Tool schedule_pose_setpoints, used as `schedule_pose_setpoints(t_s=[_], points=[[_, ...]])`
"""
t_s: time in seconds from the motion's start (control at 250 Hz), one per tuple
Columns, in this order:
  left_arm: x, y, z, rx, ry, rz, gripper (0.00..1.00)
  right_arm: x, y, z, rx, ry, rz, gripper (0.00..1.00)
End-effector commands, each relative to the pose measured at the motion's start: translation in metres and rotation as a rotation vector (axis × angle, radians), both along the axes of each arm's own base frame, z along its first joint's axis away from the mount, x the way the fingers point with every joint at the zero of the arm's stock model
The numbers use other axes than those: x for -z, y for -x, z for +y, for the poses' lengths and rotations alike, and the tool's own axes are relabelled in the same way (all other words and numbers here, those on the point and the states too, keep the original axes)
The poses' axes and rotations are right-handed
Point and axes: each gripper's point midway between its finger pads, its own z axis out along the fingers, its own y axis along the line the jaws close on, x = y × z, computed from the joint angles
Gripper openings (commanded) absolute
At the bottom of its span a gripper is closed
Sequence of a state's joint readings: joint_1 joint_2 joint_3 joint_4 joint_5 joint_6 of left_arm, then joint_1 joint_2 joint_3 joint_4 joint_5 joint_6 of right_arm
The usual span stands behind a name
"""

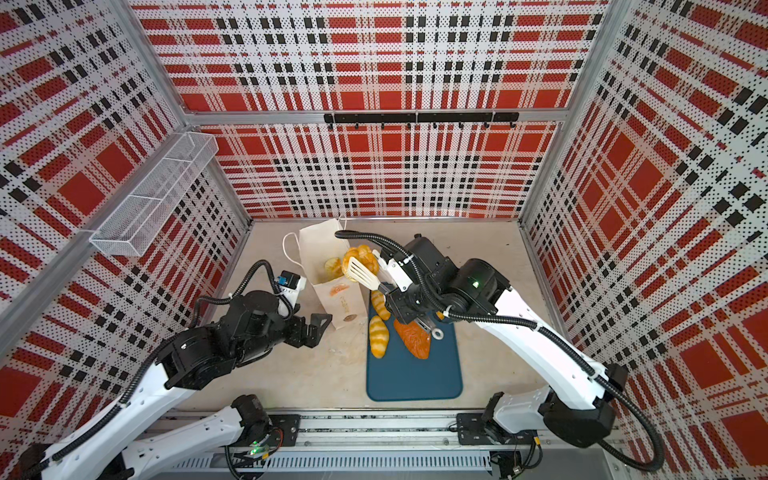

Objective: Place the fake bread into the paper bag
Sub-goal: 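Carry the bun in the tongs over the paper bag with the right gripper, then lower the bun into the bag and open the tongs with the right gripper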

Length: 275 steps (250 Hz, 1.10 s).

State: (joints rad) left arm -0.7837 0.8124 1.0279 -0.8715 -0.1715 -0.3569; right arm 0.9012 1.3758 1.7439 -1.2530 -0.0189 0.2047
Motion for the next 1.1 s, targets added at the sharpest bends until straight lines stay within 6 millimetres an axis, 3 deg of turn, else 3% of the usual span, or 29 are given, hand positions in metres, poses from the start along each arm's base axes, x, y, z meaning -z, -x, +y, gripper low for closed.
schedule_pose_setpoints(t_s=[0.0, 0.152, 0.364, 0.584, 0.868, 1.096], points=[[-0.017, -0.004, -0.004, 0.036, 0.036, -0.034, 1.0, -0.029, -0.012, 0.021, -0.062, -0.073, -0.08, 0.48], [-0.018, -0.011, 0.001, 0.025, 0.05, -0.029, 0.99, -0.036, -0.027, 0.045, -0.091, -0.08, -0.092, 0.49], [-0.02, -0.022, 0.012, 0.0, 0.07, -0.028, 0.99, -0.03, -0.051, 0.065, -0.087, -0.063, -0.082, 0.5], [-0.015, -0.029, 0.016, -0.012, 0.08, -0.01, 0.99, -0.02, -0.072, 0.069, -0.05, -0.034, -0.071, 0.52], [-0.01, -0.029, 0.019, -0.006, 0.049, -0.004, 0.99, -0.014, -0.078, 0.071, -0.04, -0.005, -0.063, 0.65], [-0.012, -0.027, 0.022, -0.01, 0.05, -0.011, 0.99, -0.016, -0.079, 0.066, -0.02, 0.007, -0.069, 0.69]])
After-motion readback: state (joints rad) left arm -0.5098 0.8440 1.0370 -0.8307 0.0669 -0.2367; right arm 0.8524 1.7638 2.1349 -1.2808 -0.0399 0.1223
